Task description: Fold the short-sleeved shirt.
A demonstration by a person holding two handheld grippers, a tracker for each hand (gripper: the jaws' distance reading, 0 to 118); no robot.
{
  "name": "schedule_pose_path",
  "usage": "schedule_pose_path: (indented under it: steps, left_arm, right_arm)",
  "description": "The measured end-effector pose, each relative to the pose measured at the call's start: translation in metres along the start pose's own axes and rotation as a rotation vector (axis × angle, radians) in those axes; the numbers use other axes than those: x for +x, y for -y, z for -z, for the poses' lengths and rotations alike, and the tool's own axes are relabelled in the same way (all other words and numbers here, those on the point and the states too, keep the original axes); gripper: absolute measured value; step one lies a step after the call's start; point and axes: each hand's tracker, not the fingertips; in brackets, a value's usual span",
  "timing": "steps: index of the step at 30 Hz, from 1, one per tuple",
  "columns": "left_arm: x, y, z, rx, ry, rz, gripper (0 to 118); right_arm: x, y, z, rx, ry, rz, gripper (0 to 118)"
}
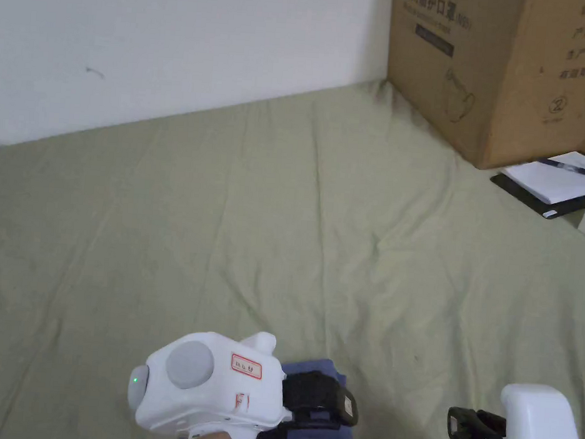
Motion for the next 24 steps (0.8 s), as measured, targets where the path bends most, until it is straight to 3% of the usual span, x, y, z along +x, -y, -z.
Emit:
schedule_pose_path:
  steps: [5,7,8,9,11,12,15,19,24]
  left_arm:
    - [-0.008,0.002,-0.032,0.055,-0.007,-0.013,106]
    - [-0.019,0.003,-0.055,0.098,-0.019,-0.036,101]
    - [-0.023,0.004,-0.065,0.130,-0.017,-0.049,90]
    - [-0.027,0.006,-0.076,0.145,-0.019,-0.048,62]
    - [-0.032,0.010,-0.088,0.202,-0.042,-0.050,19]
    - [-0.029,0.013,-0.089,0.210,-0.080,-0.013,10]
    - [-0.030,0.020,-0.077,0.183,-0.090,0.057,3]
    - [-0.021,0.030,-0.027,0.064,0.118,0.043,2]
    - [0.009,0.053,0.057,-0.093,-0.004,0.133,2]
  right_arm:
    - [0.004,0.005,0.003,-0.023,0.020,-0.007,0]
    - [0.003,0.005,0.007,-0.031,0.017,-0.004,0]
    - [0.002,0.005,0.009,-0.033,0.015,-0.005,0]
    - [0.000,0.005,0.011,-0.033,0.013,-0.006,0]
    - [-0.003,0.005,0.015,-0.039,0.007,-0.013,0]
    - [-0.006,0.005,0.017,-0.042,0.000,-0.016,0]
    - [-0.012,0.004,0.021,-0.052,-0.018,-0.029,0]
    - [-0.017,0.004,0.021,-0.057,-0.027,-0.056,0]
    - [-0.014,0.002,0.016,-0.060,-0.022,-0.055,0]
